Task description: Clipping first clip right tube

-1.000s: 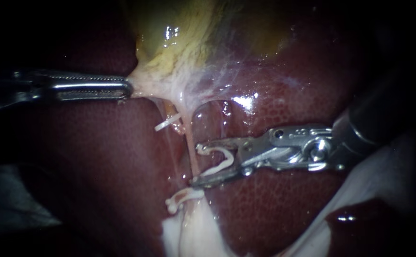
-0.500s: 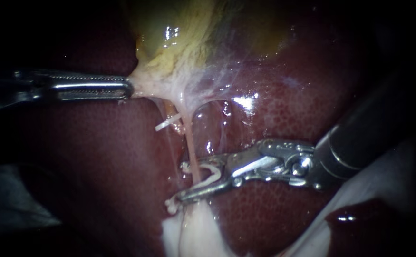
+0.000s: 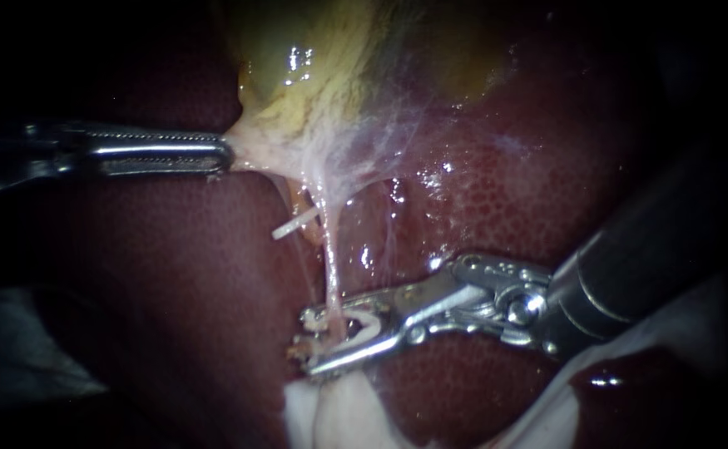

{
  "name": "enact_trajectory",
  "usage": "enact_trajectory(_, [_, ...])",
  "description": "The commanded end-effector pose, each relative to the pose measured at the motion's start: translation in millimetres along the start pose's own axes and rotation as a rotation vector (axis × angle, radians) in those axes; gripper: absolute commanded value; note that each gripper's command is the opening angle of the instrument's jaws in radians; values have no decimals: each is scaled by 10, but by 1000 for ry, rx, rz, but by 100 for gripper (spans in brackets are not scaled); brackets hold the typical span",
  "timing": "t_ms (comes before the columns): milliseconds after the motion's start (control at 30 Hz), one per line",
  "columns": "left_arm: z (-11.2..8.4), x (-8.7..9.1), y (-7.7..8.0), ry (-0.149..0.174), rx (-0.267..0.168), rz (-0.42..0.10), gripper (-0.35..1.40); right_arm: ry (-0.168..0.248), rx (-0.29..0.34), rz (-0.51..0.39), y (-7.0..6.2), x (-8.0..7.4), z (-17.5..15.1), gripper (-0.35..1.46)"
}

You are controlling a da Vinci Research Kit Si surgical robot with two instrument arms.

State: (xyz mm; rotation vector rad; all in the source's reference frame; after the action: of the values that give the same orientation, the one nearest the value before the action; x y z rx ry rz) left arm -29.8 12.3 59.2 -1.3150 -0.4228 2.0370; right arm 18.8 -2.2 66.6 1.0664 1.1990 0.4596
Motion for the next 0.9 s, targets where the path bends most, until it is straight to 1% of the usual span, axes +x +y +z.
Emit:
enact_trajectory(33, [0,0,0,0,0,0,-35,0,-1,-1,0,0,0,43])
enact_trajectory(200, [0,0,0,0,0,0,-35,0,0,23,-1,-1,-2,33])
enact_trajectory(267, [1,0,0,0,0,0,-35,1,1,34,-1,-2,-4,25])
enact_trajectory(333, [1,0,0,0,0,0,-35,0,2,40,-2,-2,-5,15])
enact_trajectory(533, [2,0,0,0,4,0,-35,1,2,69,-3,-3,-8,-25])
enact_trajectory(600, [2,0,0,0,4,0,-35,1,3,69,-4,-3,-8,-35])
enact_trajectory(900, [2,0,0,0,4,0,-35,0,3,78,-5,-8,-10,-35])
